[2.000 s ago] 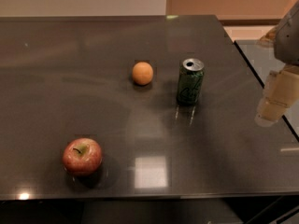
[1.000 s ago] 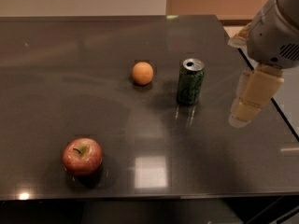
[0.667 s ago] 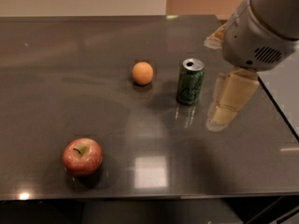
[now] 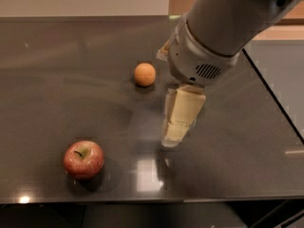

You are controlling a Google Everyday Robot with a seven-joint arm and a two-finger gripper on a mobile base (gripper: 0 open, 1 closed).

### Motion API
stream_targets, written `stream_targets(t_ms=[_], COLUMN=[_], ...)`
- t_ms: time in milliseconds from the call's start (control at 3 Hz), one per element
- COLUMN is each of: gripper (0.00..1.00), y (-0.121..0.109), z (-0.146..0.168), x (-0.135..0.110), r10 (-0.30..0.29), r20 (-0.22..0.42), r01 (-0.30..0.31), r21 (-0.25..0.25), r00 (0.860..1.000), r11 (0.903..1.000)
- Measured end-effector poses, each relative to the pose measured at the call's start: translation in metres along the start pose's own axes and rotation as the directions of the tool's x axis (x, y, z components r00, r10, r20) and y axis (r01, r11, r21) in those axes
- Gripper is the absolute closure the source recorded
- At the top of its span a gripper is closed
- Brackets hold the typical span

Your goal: Move apple near green can

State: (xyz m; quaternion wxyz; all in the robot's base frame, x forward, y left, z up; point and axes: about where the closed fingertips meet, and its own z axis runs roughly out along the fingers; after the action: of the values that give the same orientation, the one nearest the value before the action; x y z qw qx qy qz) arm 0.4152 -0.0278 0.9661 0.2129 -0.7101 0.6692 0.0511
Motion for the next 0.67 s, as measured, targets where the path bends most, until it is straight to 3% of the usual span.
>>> stream_targets(t_ms=[667], gripper=[0.00], y=[0.024], z=[0.064], x=[-0.049], r10=[-0.018], r20=[0.051], r01=[0.021], r21=[-0.050], r00=[0.999], r11=[0.9985])
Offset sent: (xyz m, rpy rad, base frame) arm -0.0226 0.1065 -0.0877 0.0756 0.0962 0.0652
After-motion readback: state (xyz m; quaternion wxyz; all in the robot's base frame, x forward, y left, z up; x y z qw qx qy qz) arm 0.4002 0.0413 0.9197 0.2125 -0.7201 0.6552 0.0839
